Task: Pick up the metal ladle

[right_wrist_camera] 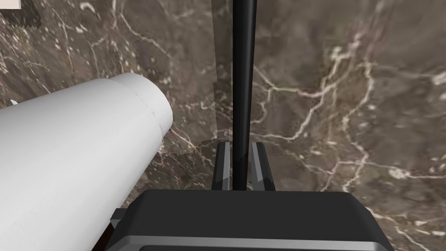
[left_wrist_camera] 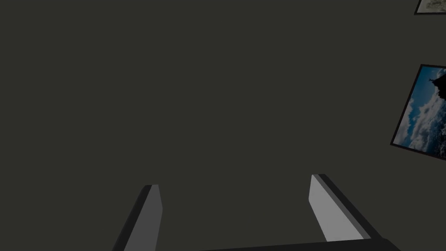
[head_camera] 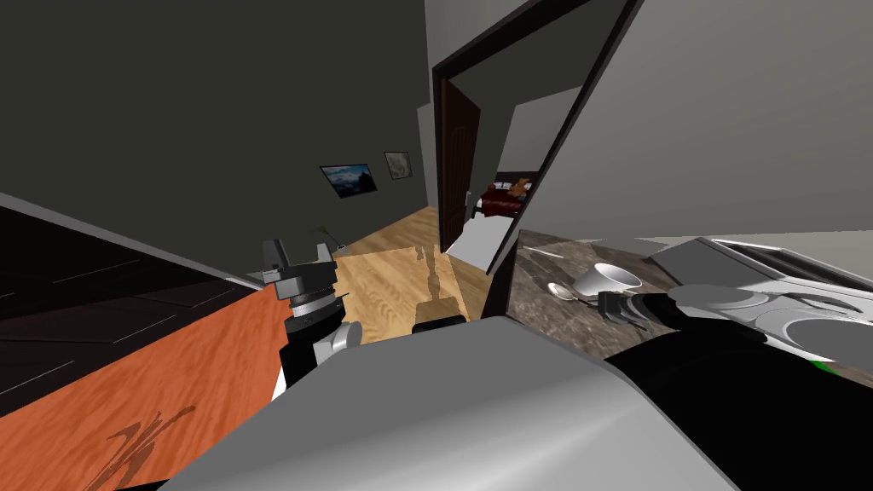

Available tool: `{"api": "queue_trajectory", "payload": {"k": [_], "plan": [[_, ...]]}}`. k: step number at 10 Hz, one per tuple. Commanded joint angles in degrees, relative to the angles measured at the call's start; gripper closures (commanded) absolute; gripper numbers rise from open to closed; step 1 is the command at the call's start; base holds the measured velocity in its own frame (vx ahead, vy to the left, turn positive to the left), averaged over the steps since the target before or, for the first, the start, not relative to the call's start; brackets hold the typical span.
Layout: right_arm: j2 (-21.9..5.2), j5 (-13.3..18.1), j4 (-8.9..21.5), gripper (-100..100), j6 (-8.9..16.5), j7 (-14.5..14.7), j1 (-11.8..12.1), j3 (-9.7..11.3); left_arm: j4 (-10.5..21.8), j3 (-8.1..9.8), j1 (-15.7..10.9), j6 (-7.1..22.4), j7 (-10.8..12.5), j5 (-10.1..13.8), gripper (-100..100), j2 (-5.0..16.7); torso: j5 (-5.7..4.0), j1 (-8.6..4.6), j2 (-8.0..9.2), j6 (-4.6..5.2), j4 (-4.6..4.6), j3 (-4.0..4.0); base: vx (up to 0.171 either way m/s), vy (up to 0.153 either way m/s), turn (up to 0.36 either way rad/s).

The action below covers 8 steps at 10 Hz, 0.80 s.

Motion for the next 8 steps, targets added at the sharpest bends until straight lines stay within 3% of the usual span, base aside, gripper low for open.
{"api": "queue_trajectory", "payload": {"k": [1, 4, 6, 7, 8], "plan": [[0.1, -0.4, 2.1, 100, -1.5, 0.2, -0.5, -0.1, 0.0, 0.0, 0.0, 0.0, 0.0, 0.0, 0, 0.0, 0.0, 0.0, 0.0, 0.0, 0.0, 0.0, -0.091, 0.024, 0.165], [0.4, -0.8, 6.0, 100, -3.9, 0.3, -1.8, 0.1, 0.0, 0.0, 0.0, 0.0, 0.0, 0.0, 0, 0.0, 0.05, 0.14, 0.16, 0.08, 0.03, 0.09, -0.076, 0.037, 0.113], [0.9, -1.4, 11.2, 100, -7.2, 0.5, -3.6, 0.3, 0.0, 0.0, 0.0, 0.0, 0.0, 0.0, 0, 0.0, 0.07, 0.15, 0.23, 0.03, 0.05, 0.13, -0.115, 0.04, 0.235], [0.8, -1.3, 10.0, 100, -6.4, 0.8, -3.0, 0.1, 0.0, 0.0, 0.0, 0.0, 0.0, 0.0, 0, 0.0, 0.09, 0.19, 0.28, 0.02, 0.06, 0.17, -0.05, 0.017, 0.054], [0.8, -1.4, 10.1, 0, -6.6, 0.7, -2.9, 0.0, 0.0, 0.01, 0.0, 0.0, 0.0, 0.0, 0, 0.0, 0.05, 0.11, 0.14, 0.11, 0.03, 0.09, -0.007, 0.004, -0.01]]}}
